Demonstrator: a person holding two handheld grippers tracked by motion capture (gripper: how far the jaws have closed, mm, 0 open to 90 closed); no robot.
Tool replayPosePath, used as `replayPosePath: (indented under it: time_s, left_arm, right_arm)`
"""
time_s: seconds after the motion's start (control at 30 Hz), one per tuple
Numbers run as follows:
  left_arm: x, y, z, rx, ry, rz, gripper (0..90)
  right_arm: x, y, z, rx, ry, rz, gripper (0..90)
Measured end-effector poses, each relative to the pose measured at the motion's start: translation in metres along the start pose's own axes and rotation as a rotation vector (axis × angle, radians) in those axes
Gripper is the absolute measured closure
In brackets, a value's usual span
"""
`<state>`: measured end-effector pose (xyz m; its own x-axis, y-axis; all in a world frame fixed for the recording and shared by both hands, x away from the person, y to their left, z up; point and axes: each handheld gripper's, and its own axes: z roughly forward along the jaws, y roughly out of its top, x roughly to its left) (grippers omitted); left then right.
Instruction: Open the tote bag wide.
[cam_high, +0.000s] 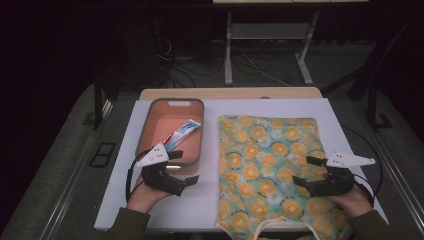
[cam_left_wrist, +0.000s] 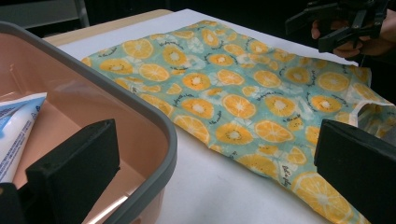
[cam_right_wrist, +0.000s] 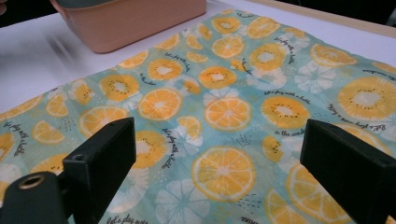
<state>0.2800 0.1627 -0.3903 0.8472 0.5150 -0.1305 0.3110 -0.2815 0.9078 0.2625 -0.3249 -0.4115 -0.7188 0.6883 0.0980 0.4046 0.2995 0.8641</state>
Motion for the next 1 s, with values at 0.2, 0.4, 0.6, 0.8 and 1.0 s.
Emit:
replayPosePath:
  time_s: [0.2,0.4,0.6,0.8,1.0]
  left_arm:
    - [0.000,0.001,-0.001,-0.002,0.003,-0.003,0.0]
    - [-0.002,0.001,-0.001,0.003,0.004,0.005,0.0]
    - [-0.003,0.002,0.000,0.000,-0.005,0.005,0.0]
    - [-0.003,0.002,0.000,0.003,-0.004,0.003,0.0]
    - [-0.004,0.002,0.001,0.005,-0.007,0.003,0.0]
  right_arm:
    - [0.001,0.002,0.000,0.053,0.049,-0.014,11.8]
    - [0.014,0.003,0.006,0.127,0.137,-0.081,16.1]
    - [0.029,0.001,0.019,0.192,0.216,-0.133,20.2]
    - [0.047,-0.004,0.031,0.268,0.300,-0.198,24.6]
    - [0.059,-0.006,0.037,0.311,0.370,-0.246,36.2]
